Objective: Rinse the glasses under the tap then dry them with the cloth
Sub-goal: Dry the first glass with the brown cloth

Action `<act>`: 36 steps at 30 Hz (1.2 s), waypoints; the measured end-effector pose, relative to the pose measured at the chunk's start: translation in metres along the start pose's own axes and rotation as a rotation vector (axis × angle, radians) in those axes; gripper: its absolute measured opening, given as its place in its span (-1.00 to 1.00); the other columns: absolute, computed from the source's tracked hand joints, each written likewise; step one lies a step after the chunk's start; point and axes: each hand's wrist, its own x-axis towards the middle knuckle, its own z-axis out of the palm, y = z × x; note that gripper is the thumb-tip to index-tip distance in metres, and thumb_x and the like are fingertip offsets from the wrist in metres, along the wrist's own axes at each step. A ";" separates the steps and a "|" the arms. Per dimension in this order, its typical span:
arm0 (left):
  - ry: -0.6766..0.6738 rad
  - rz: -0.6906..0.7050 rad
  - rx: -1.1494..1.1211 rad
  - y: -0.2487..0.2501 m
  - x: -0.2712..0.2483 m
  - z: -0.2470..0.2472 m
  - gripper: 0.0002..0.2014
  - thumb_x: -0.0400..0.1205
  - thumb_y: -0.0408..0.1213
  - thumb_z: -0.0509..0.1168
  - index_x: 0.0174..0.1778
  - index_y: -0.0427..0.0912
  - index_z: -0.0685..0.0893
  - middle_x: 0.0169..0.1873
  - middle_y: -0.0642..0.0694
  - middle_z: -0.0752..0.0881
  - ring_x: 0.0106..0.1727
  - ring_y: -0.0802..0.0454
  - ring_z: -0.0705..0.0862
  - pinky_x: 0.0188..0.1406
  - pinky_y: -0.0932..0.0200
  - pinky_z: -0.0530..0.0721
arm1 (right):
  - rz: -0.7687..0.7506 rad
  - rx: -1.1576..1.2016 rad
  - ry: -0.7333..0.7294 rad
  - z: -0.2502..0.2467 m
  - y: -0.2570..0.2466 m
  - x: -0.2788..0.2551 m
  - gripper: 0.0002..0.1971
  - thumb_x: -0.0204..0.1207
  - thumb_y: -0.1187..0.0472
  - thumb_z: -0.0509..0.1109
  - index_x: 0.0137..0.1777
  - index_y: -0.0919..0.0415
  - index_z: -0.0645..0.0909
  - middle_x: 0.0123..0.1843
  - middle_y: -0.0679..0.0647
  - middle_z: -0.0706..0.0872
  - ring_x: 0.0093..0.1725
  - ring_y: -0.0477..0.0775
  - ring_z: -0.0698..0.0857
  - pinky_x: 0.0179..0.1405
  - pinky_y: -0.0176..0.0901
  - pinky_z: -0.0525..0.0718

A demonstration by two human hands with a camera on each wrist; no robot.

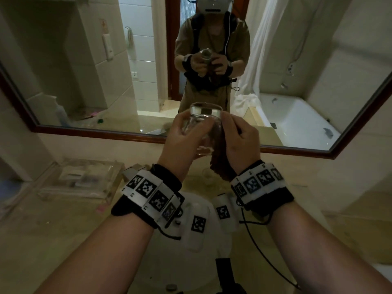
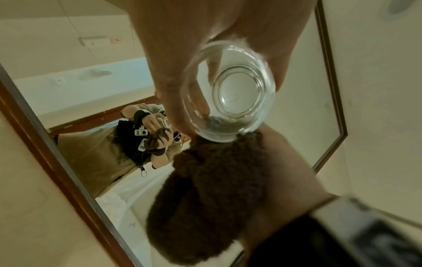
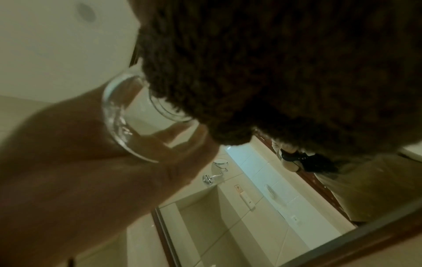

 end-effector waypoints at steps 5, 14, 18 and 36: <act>-0.012 0.145 0.222 0.000 0.011 -0.032 -0.57 0.56 -0.27 0.47 0.31 0.07 0.55 0.11 -0.05 0.74 0.08 0.04 0.76 -0.15 0.27 0.73 | -0.024 0.009 0.033 0.014 -0.005 -0.006 -0.75 0.67 0.14 0.25 0.18 0.16 0.71 0.02 -0.04 0.76 0.06 -0.16 0.69 0.13 -0.27 0.64; -0.330 0.309 0.822 -0.016 0.023 -0.077 -0.29 0.39 -0.09 0.59 0.24 0.57 0.33 0.02 0.21 0.62 -0.06 0.44 0.61 -0.10 0.50 0.54 | 0.028 -0.183 -0.128 0.029 0.013 -0.001 -0.76 0.64 0.05 0.29 0.08 0.13 0.74 -0.04 -0.01 0.77 -0.07 -0.11 0.70 -0.04 -0.13 0.65; -0.295 0.271 0.971 -0.026 0.039 -0.088 -0.23 0.41 0.04 0.55 0.55 0.18 0.43 0.18 0.03 0.66 -0.02 0.22 0.54 0.06 0.19 0.57 | -0.119 -0.169 -0.145 0.036 0.020 -0.012 -0.77 0.62 0.08 0.29 0.03 0.14 0.75 -0.10 -0.01 0.77 -0.10 0.01 0.72 -0.05 -0.03 0.67; -0.415 0.243 1.049 -0.040 0.064 -0.090 -0.34 0.38 0.18 0.48 0.43 0.24 0.53 0.20 0.04 0.67 0.24 0.04 0.61 0.24 -0.05 0.62 | 0.042 -0.210 -0.150 0.047 0.045 -0.004 -0.83 0.64 0.23 0.30 0.03 0.06 0.73 -0.14 -0.14 0.76 -0.14 -0.21 0.71 -0.10 -0.35 0.61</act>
